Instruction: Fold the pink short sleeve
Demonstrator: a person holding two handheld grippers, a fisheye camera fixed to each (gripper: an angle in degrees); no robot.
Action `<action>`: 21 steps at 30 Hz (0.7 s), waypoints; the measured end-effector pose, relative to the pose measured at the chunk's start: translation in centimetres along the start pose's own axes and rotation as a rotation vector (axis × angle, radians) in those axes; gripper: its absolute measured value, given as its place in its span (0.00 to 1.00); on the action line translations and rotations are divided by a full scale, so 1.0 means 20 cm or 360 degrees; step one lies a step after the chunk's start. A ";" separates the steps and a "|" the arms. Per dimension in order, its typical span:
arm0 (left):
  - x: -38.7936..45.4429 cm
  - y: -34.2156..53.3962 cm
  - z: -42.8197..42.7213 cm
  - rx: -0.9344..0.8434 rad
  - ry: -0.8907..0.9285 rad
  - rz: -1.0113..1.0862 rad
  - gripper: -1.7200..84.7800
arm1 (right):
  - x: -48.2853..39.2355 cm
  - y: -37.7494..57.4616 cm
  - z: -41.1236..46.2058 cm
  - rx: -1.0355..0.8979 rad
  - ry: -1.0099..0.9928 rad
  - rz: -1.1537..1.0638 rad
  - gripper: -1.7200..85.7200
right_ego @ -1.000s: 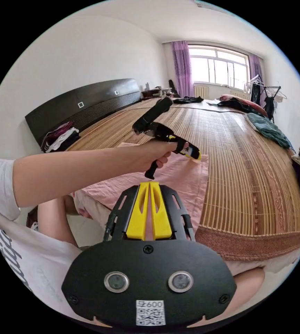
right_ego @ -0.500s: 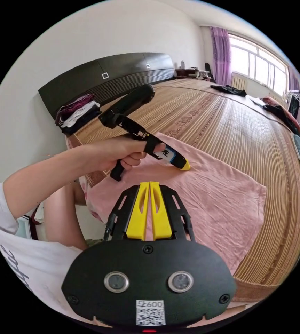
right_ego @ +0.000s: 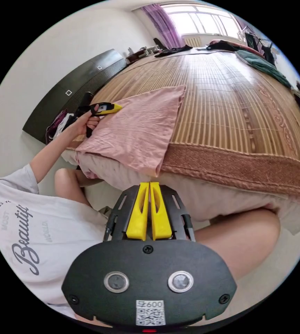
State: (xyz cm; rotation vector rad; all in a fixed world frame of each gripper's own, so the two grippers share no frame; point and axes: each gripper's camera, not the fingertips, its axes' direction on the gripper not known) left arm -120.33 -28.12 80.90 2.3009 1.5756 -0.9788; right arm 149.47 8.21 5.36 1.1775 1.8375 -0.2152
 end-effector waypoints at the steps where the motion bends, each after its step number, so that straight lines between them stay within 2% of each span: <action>1: 0.01 0.01 -0.03 -0.0001 0.0017 -0.0015 0.05 | 0.03 0.00 -0.06 0.0076 -0.0009 -0.0019 0.01; 4: 0.09 0.08 -0.25 0.0179 -0.0067 0.0008 0.10 | 0.17 -0.04 -0.17 0.0296 -0.0221 0.0028 0.01; 6: 0.13 0.13 -0.42 0.0245 -0.0258 0.0056 0.12 | 0.26 -0.08 -0.18 0.0350 -0.0418 0.0047 0.01; 8: 0.16 0.20 -0.60 0.0287 -0.0624 0.0091 0.13 | 0.37 -0.12 -0.15 0.0391 -0.0668 0.0060 0.01; 10: 0.16 0.27 -0.66 0.0329 -0.0795 0.0137 0.13 | 0.43 -0.16 -0.12 0.0385 -0.0806 0.0046 0.01; 15: 0.07 0.29 -0.58 0.0299 -0.0558 0.0118 0.13 | 0.51 -0.17 -0.13 0.0445 -0.0784 0.0030 0.01; 21: 0.02 0.26 -0.40 0.0234 -0.0553 0.0048 0.08 | 0.50 -0.33 -0.13 0.0458 -0.0632 -0.0130 0.05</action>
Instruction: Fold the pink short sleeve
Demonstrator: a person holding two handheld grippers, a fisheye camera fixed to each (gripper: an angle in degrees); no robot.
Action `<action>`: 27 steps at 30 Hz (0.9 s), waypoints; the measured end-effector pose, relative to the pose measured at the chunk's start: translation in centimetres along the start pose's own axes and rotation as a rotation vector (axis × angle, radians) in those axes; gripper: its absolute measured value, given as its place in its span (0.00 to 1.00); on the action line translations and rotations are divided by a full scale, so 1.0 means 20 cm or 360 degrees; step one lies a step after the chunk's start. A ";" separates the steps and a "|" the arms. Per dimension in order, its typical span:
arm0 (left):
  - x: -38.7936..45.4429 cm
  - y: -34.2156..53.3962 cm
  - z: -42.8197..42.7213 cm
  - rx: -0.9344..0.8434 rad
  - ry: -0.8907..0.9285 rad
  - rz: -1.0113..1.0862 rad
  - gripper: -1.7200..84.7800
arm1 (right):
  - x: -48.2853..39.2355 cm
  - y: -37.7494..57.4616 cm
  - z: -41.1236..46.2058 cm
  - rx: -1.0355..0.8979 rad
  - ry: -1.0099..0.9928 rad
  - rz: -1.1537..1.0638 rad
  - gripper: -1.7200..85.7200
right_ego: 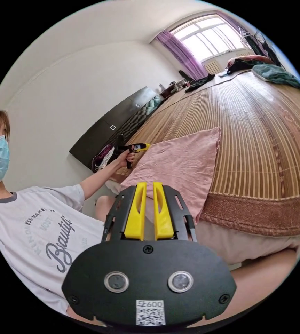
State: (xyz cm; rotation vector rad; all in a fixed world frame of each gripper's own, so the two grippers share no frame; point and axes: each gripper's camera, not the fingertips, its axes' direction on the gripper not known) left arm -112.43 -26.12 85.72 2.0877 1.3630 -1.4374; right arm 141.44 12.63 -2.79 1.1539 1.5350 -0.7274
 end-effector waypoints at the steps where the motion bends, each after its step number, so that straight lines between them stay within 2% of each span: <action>1: 0.02 0.01 0.03 -0.0021 -0.0036 0.0015 0.07 | 0.00 -0.07 0.06 -0.0020 0.0031 -0.0045 0.09; 2: 0.06 0.03 0.04 -0.0018 -0.0062 0.0051 0.06 | 0.01 -0.17 0.15 -0.0064 0.0053 -0.0077 0.14; 4: 0.13 0.08 0.04 0.0021 -0.0113 0.0141 0.05 | -0.02 -0.33 0.30 -0.0114 0.0030 -0.0249 0.19; 7: 0.26 0.20 0.01 0.0129 -0.0204 0.0295 0.04 | -0.06 -0.64 0.68 -0.0198 0.0008 -0.0669 0.19; 10: 0.47 0.39 0.00 0.0300 -0.0345 0.0623 0.04 | -0.06 -0.95 1.20 -0.0404 0.0016 -0.1018 0.19; 13: 0.69 0.61 0.02 0.0432 -0.0603 0.1024 0.04 | -0.01 -1.09 1.59 -0.0550 -0.0214 -0.1332 0.17; 15: 0.79 0.71 0.05 0.0471 -0.0725 0.1189 0.04 | 0.07 -1.22 1.81 -0.0751 -0.0363 -0.1252 0.16; 17: 0.83 0.80 0.09 0.0505 -0.0775 0.1293 0.04 | 0.16 -1.30 1.99 -0.0950 -0.0682 -0.1221 0.14; 22: 0.69 0.84 0.12 0.0536 -0.0650 0.1158 0.07 | 0.20 -1.26 2.21 -0.1063 -0.0758 -0.1347 0.03; 25: 0.53 0.85 0.07 0.0654 -0.0687 0.0830 0.18 | 0.18 -1.18 2.26 -0.0990 -0.0707 -0.1499 0.01; 27: 0.44 0.84 0.07 0.0638 -0.0498 0.0771 0.19 | 0.19 -1.15 2.30 -0.0969 -0.0712 -0.1526 0.01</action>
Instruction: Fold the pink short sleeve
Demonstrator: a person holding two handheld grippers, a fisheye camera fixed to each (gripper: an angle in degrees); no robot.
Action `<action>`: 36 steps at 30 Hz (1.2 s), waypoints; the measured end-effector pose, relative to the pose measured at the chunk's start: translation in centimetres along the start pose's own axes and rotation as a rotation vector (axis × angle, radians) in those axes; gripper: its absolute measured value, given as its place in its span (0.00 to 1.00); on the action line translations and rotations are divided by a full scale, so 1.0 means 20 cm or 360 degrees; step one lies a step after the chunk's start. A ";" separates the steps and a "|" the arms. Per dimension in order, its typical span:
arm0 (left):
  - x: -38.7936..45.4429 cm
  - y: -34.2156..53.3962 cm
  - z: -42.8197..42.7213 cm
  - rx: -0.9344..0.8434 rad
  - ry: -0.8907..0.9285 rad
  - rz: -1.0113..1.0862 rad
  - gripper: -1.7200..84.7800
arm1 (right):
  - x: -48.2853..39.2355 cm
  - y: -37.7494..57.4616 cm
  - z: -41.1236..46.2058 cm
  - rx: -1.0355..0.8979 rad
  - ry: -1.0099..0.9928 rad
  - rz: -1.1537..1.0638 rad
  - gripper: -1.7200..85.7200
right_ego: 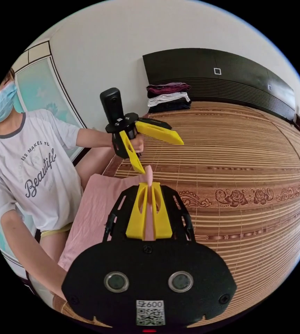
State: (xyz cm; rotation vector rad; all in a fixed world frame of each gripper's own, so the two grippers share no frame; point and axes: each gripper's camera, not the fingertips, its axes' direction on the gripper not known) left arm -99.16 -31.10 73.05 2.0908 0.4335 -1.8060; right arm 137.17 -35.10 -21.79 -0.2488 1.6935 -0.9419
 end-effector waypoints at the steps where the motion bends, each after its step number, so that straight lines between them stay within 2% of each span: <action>1: -0.04 0.01 0.04 -0.0021 0.0152 -0.0029 0.19 | 0.00 0.00 0.03 0.0008 0.0026 -0.0018 0.01; 3: -0.07 0.02 0.14 -0.0106 0.0333 -0.0004 0.16 | 0.01 -0.01 0.09 -0.0015 0.0055 -0.0030 0.01; 5: -0.09 0.04 0.22 -0.0110 0.0573 0.0047 0.08 | 0.04 -0.03 0.16 -0.0024 0.0073 -0.0018 0.01; 9: -0.09 0.07 0.24 -0.0111 0.0564 0.0071 0.06 | 0.12 -0.07 0.27 -0.0026 0.0012 0.0009 0.01; 14: -0.05 0.15 0.21 -0.0085 0.0585 0.0132 0.04 | 0.22 -0.07 0.55 -0.0386 -0.0034 0.0082 0.01; 18: -0.03 0.25 0.18 -0.0021 0.0622 0.0122 0.04 | 0.24 0.02 0.65 -0.0515 -0.0085 0.0203 0.01; 22: 0.00 0.36 0.18 0.0066 0.0685 0.0103 0.04 | 0.20 0.12 0.70 -0.0565 -0.0046 0.0347 0.01; 25: 0.05 0.42 0.15 0.0141 0.0710 0.0105 0.04 | 0.15 0.18 0.80 -0.0823 0.0082 0.0443 0.01; 31: 0.22 0.52 0.11 0.0224 0.0765 0.0176 0.04 | -0.02 -0.01 0.83 -0.0567 0.0188 0.0485 0.01; 36: 0.43 0.56 0.09 0.0231 0.0749 0.0284 0.04 | -0.19 -0.28 1.09 -0.0679 0.0245 0.0463 0.01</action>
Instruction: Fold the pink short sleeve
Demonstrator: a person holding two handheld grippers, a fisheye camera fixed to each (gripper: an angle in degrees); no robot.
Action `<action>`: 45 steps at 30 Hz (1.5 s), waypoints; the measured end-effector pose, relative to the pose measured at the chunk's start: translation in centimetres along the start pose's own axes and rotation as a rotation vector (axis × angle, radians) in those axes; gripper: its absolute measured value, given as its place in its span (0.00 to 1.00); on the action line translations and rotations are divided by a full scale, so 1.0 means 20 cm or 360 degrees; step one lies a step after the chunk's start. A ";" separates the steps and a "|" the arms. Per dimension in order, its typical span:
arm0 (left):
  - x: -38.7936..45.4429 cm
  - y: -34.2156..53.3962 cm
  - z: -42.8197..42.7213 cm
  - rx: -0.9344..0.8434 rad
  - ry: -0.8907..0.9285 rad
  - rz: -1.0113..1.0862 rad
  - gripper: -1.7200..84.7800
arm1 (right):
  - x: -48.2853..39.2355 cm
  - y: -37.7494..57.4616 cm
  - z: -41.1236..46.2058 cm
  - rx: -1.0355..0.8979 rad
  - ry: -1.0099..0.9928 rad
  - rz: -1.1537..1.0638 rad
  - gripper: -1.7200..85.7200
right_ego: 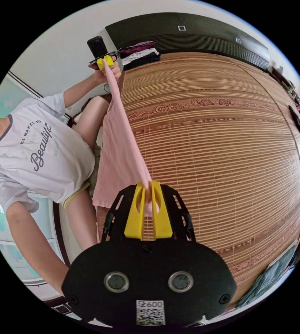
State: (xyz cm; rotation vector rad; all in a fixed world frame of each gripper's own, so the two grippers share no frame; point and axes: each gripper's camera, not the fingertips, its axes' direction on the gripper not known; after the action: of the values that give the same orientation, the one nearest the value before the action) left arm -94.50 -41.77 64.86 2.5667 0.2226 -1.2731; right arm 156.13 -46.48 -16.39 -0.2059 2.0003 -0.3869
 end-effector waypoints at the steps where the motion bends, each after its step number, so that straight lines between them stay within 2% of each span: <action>1: 0.05 0.01 0.02 0.0006 0.0000 0.0015 0.04 | -0.07 -0.08 0.06 -0.0055 0.0048 0.0028 0.01; 4: 0.18 0.06 0.02 0.0044 -0.0017 0.0029 0.04 | -0.26 -0.25 0.25 -0.0203 0.0140 0.0015 0.01; 9: 0.37 0.15 0.05 0.0014 -0.0077 0.0048 0.04 | -0.62 -0.58 0.36 -0.0105 0.0319 -0.0054 0.01; 15: 0.58 0.25 0.06 0.0029 -0.0216 0.0083 0.04 | -1.15 -1.03 0.15 -0.0067 0.0550 -0.0046 0.01; 20: 0.75 0.31 0.13 0.0186 -0.0274 0.0219 0.04 | -1.72 -1.48 -0.05 -0.0154 0.0900 -0.0095 0.01; 23: 0.81 0.36 0.25 0.0281 -0.0239 0.0264 0.04 | -1.94 -1.71 -0.10 -0.0210 0.0975 -0.0079 0.01; 27: 0.80 0.48 0.48 0.0325 -0.0155 0.0242 0.04 | -2.12 -1.93 0.01 -0.0191 0.0999 0.0047 0.01; 30: 0.88 0.69 0.72 0.0244 -0.0039 0.0296 0.04 | -2.37 -2.08 0.23 -0.0193 0.1007 0.0108 0.01; 33: 0.98 0.85 0.95 0.0132 0.0093 0.0338 0.04 | -2.49 -2.27 0.37 -0.0226 0.0920 0.0140 0.01; 36: 0.95 0.88 1.16 0.0091 0.0223 0.0200 0.04 | -2.44 -2.42 0.40 -0.0140 0.0747 0.0288 0.01; 42: 0.98 0.61 1.55 0.0029 0.0227 0.0130 0.04 | -2.60 -2.73 0.22 0.0027 0.0775 0.0498 0.01; 45: 1.05 0.30 1.70 0.0033 0.0272 0.0079 0.04 | -2.77 -2.89 -0.14 0.0072 0.0818 0.0590 0.01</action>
State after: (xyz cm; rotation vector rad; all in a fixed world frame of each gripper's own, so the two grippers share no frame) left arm -106.02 -57.47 29.56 2.6829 0.1785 -1.0448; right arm 176.86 -82.68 51.89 0.3236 2.4669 -0.2607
